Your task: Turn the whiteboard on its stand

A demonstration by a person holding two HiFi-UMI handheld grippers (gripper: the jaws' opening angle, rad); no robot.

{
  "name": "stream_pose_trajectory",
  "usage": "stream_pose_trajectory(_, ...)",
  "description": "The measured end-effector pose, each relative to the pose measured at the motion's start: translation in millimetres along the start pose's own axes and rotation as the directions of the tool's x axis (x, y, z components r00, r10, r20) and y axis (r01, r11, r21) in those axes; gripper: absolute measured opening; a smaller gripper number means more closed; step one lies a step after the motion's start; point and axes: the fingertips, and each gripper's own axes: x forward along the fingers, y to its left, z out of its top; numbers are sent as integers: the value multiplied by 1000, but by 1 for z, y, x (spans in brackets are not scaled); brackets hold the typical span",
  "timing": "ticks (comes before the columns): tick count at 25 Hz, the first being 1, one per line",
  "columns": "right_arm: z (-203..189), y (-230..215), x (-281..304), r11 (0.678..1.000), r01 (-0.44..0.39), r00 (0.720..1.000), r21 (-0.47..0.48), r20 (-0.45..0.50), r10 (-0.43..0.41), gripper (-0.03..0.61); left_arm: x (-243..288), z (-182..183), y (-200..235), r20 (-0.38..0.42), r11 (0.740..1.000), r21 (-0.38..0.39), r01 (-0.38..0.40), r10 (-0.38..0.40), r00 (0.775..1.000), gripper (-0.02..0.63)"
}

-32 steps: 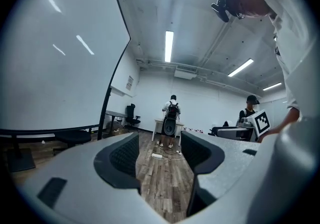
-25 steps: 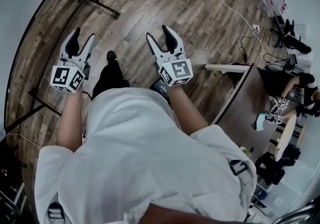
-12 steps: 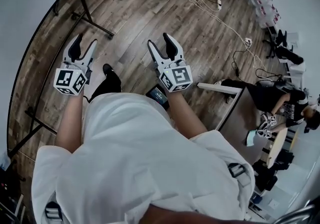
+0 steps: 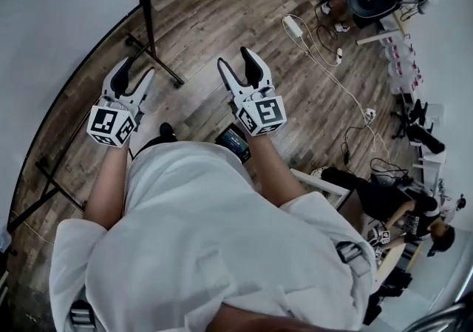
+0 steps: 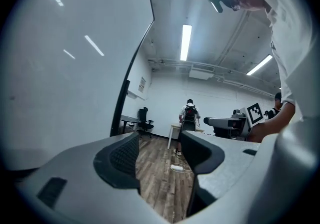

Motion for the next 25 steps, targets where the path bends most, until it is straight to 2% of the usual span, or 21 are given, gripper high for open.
stream_pose_trajectory(3,13,2,39,997,-71,997,-26,12,71,252,-9,18,27,54,997,-7,-79,79,995,245)
stream_pose_trajectory(7,23,6,91,986,-163,986,-31,30,164,252,-29,29,61,88,982,-8,-190,190,978,245)
stream_pose_trajectory(12,29,5,163,942,-333,942,-30,38,334,252,-41,34,89,96,935,-11,-354,353,931,245)
stream_pose_trajectory(14,28,5,187,916,-400,915,-36,45,401,252,-44,34,98,110,907,-15,-421,420,901,246)
stream_pose_trajectory(17,32,3,218,869,-494,866,-24,73,495,242,-46,37,107,135,850,-40,-525,525,840,245)
stream_pose_trajectory(21,35,-3,253,788,-616,785,-18,70,615,255,-40,43,99,156,773,-66,-631,633,758,245)
stream_pose_trajectory(25,40,-8,288,708,-705,704,-40,76,706,255,-29,48,91,160,709,-56,-703,702,694,245)
